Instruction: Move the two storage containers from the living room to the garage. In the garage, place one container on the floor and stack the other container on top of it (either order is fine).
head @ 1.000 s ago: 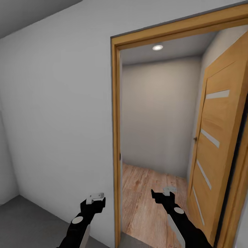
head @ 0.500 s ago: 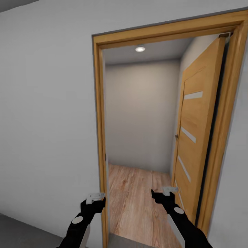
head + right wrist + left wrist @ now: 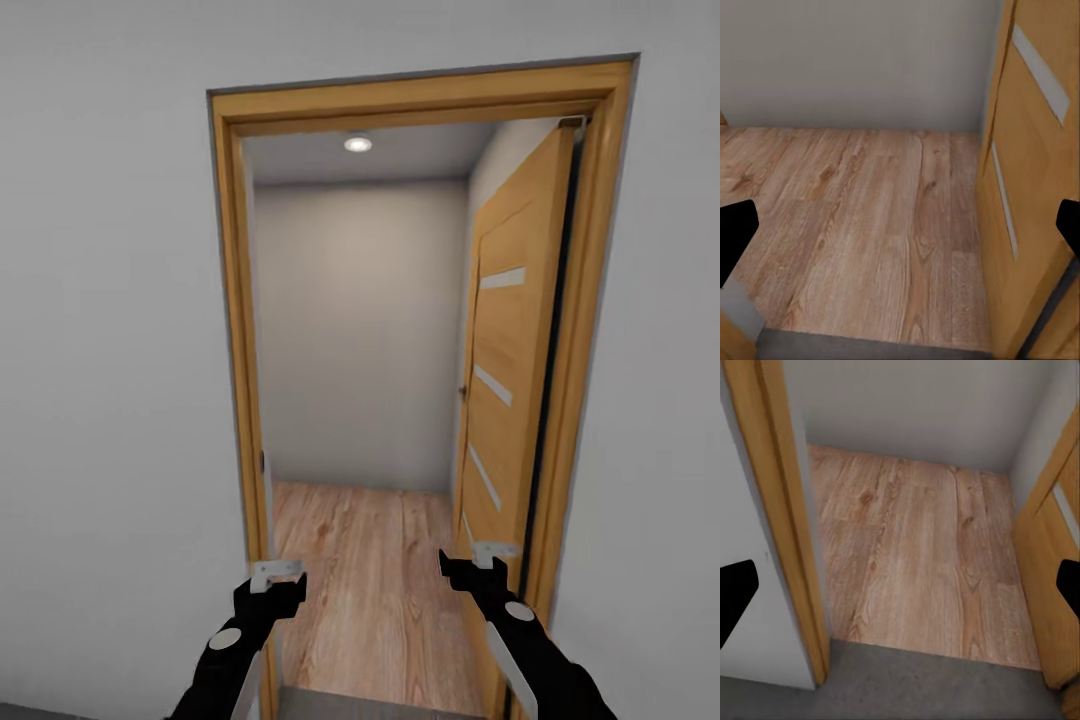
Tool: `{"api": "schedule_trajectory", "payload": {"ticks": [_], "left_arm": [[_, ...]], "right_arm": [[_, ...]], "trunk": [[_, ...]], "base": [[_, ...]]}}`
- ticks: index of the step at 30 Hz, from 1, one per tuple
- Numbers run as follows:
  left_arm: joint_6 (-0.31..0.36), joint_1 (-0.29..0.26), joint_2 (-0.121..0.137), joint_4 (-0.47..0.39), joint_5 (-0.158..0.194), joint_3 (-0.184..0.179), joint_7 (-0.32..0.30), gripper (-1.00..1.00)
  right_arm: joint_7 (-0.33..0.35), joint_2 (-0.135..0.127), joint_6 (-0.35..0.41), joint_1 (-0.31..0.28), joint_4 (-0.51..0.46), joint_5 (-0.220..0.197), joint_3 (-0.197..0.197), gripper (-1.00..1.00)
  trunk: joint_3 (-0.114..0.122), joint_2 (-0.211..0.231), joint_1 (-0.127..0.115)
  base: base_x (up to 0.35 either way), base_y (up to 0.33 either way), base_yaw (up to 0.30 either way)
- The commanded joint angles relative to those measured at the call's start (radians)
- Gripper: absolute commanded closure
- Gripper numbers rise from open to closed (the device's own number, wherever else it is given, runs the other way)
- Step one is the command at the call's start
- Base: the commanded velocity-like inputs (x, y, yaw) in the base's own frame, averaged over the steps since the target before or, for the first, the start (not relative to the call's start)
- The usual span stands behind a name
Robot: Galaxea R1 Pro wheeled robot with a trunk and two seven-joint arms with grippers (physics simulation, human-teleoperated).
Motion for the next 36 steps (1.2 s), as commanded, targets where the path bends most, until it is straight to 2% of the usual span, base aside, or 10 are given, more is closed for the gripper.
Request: {"api": "schedule_trajectory", "payload": {"ticks": [1, 12, 24, 36], "left_arm": [[0.006, 0.0, 0.0, -0.002, -0.003, -0.001, 0.004, -1.0], [0.005, 0.0, 0.0, -0.002, -0.003, -0.001, 0.005, -1.0], [0.005, 0.0, 0.0, -0.002, -0.003, -0.001, 0.006, -1.0], [0.006, 0.0, 0.0, -0.002, -0.003, -0.001, 0.005, -1.0]], "right_arm": [[-0.007, -0.001, 0.004, 0.0, -0.001, -0.01, 0.006, -1.0], [-0.007, -0.001, 0.004, 0.0, -0.001, -0.01, 0.006, -1.0], [-0.007, -0.001, 0.004, 0.0, -0.001, -0.01, 0.006, -1.0], [-0.007, -0.001, 0.004, 0.0, -0.001, -0.01, 0.006, -1.0]], "trunk": [[-0.001, -0.001, 0.0], [-0.001, -0.001, 0.0], [-0.001, -0.001, 0.0], [-0.001, -0.001, 0.0]], "base": [[0.0, 0.0, -0.298], [0.0, 0.0, -0.281], [0.0, 0.001, -0.019], [0.0, 0.117, 0.0]]}}
